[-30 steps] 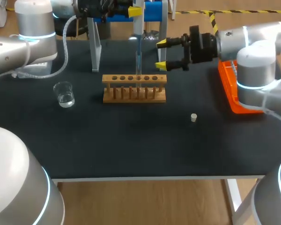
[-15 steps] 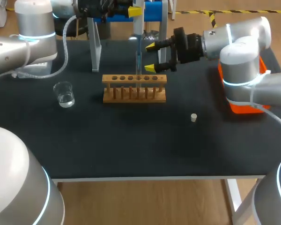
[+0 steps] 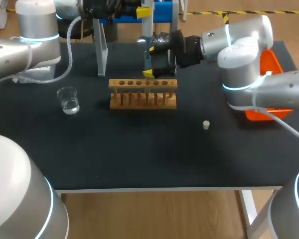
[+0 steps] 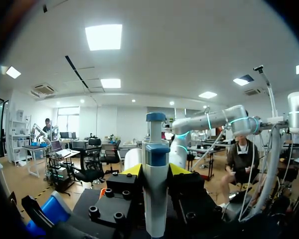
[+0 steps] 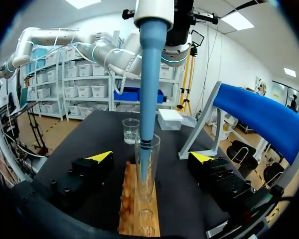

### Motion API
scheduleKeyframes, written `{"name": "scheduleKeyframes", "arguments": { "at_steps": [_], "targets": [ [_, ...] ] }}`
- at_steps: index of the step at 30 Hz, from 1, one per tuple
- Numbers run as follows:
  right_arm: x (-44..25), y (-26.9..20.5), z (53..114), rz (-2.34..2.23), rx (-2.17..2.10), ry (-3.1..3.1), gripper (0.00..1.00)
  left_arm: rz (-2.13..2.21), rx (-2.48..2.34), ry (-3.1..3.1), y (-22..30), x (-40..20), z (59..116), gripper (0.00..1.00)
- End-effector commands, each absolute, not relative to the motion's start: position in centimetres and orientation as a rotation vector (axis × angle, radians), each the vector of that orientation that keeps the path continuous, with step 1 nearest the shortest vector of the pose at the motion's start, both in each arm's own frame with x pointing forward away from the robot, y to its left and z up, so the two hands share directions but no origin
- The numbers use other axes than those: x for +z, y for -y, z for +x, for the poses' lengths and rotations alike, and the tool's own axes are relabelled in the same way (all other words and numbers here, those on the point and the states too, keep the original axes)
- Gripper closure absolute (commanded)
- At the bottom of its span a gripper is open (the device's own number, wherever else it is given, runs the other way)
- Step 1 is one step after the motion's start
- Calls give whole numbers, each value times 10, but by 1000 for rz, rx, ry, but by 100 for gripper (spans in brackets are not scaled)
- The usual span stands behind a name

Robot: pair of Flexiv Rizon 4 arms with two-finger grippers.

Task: Invert the test tube, pick up the pipette, mount the tip to pipette, aspirate from beaker and dispense into the tube, eject the tip, return the pipette, and cap with the stopper.

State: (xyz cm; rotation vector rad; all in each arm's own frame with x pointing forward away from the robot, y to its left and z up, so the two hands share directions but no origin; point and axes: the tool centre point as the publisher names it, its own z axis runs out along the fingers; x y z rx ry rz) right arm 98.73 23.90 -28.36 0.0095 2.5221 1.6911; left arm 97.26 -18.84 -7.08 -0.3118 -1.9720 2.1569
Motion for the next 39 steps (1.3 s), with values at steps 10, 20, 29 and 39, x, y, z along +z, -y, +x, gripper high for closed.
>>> {"name": "scheduleKeyframes", "arguments": {
  "at_steps": [10,20,29,39],
  "targets": [
    [-303,-249,988,82,1604,-2558,0,-316,2153,1970,188,-70,975,100],
    [-305,-252,985,69,1577,-2552,0,-316,2153,1970,188,-70,975,100],
    [-307,-256,985,59,1549,-2555,0,-316,2153,1970,188,-70,975,100],
    [-308,-256,985,68,1542,-2559,0,-316,2153,1970,188,-70,975,100]
  ]
}}
